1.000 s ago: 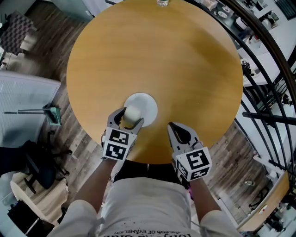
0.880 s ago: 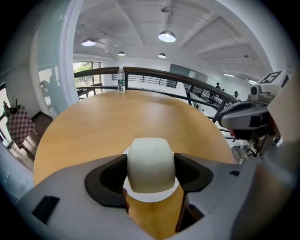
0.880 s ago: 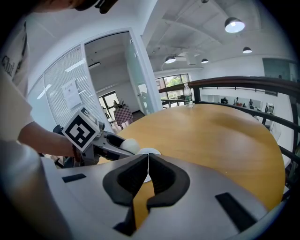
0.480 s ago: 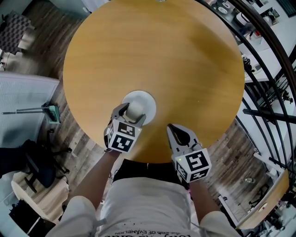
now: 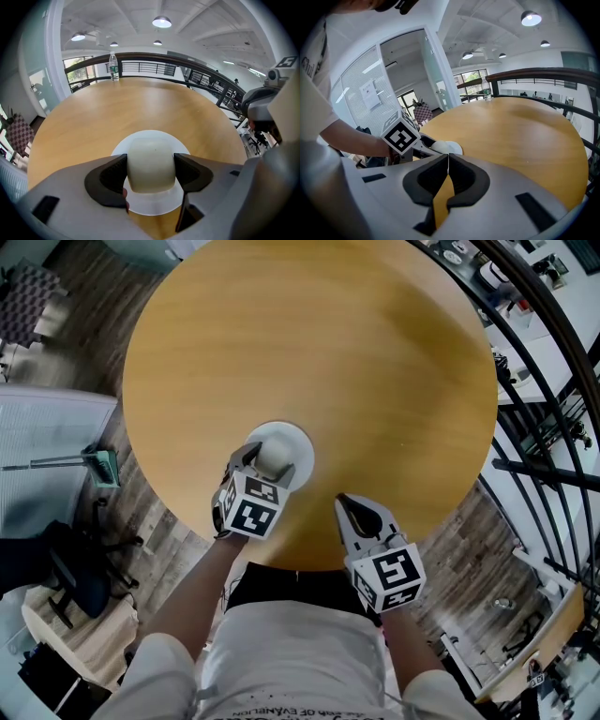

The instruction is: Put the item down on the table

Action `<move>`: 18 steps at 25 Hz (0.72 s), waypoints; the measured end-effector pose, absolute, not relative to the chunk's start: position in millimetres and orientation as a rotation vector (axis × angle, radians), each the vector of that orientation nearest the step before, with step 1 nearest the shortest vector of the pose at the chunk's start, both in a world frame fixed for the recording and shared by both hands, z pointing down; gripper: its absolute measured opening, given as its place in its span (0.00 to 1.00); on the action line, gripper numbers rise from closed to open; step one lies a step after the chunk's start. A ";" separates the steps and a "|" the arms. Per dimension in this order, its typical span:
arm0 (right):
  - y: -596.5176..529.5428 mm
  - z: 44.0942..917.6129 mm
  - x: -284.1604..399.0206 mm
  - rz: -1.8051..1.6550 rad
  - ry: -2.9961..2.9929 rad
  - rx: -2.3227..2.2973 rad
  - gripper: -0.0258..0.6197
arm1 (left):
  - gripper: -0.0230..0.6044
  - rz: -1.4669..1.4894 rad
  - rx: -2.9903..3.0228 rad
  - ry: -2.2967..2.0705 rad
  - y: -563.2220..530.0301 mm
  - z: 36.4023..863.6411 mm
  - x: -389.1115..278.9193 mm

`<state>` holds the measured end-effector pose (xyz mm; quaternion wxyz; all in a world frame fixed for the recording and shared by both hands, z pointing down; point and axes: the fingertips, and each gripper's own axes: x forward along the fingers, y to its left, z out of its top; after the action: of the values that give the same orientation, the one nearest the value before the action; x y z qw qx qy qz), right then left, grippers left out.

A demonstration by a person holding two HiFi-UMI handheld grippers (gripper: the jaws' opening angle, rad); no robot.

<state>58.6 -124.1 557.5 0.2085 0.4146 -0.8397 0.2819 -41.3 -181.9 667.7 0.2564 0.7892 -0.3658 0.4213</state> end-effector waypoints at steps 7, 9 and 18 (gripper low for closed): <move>-123.5 559.0 62.1 0.792 -2.331 1.160 0.08 | 0.56 1.178 2.126 -0.990 -184.6 676.5 -39.1; -123.4 558.5 63.0 0.793 -2.328 1.163 0.08 | 0.56 1.181 2.118 -0.988 -184.9 679.1 -40.1; -124.9 560.1 66.0 0.800 -2.328 1.171 0.08 | 0.56 1.191 2.102 -0.983 -187.1 686.6 -38.9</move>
<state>66.0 -124.9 560.1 0.2062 0.4203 -0.8357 0.2871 -38.9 -187.1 686.6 0.2635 0.7773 -0.3637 0.4405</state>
